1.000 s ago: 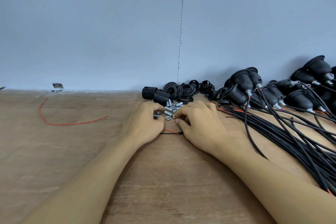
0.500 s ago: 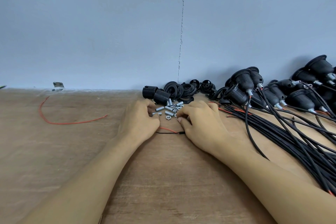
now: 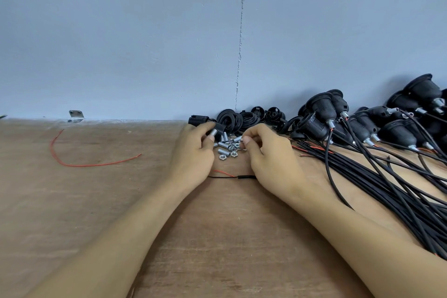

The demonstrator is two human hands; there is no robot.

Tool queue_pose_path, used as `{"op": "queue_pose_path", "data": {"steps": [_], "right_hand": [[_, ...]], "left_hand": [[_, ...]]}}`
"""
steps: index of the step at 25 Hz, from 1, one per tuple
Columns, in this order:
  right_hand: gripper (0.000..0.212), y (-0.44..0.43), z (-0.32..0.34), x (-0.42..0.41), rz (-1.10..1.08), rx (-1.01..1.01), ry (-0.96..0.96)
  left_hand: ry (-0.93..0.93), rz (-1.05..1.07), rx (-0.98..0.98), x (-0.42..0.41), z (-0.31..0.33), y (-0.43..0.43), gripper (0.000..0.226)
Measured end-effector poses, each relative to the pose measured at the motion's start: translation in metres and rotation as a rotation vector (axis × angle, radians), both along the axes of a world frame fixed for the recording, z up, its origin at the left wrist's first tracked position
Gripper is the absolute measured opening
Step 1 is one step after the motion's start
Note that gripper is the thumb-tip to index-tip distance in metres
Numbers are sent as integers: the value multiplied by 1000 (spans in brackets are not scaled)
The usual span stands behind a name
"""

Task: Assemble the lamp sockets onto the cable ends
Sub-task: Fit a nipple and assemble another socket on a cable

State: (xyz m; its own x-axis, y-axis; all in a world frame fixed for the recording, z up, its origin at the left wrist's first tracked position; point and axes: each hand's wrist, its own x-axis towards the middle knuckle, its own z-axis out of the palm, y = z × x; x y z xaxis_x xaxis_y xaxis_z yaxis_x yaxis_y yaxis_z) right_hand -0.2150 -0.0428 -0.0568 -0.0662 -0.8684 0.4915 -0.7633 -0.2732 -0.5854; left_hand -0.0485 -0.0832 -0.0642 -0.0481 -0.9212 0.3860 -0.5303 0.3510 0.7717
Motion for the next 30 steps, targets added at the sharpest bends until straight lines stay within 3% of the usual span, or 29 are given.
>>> {"op": "queue_pose_path", "data": {"steps": [3, 6, 23, 30], "right_hand": [[7, 1, 3, -1, 4, 9, -205], [14, 2, 8, -5, 63, 19, -303], [15, 5, 6, -6, 189, 54, -305], [14, 1, 6, -10, 212, 66, -299]], "left_hand": [[159, -160, 118, -11, 1, 15, 25], [202, -221, 72, -18, 0, 23, 28], [245, -193, 20, -15, -1, 26, 16], [198, -203, -14, -14, 0, 28, 23]]}}
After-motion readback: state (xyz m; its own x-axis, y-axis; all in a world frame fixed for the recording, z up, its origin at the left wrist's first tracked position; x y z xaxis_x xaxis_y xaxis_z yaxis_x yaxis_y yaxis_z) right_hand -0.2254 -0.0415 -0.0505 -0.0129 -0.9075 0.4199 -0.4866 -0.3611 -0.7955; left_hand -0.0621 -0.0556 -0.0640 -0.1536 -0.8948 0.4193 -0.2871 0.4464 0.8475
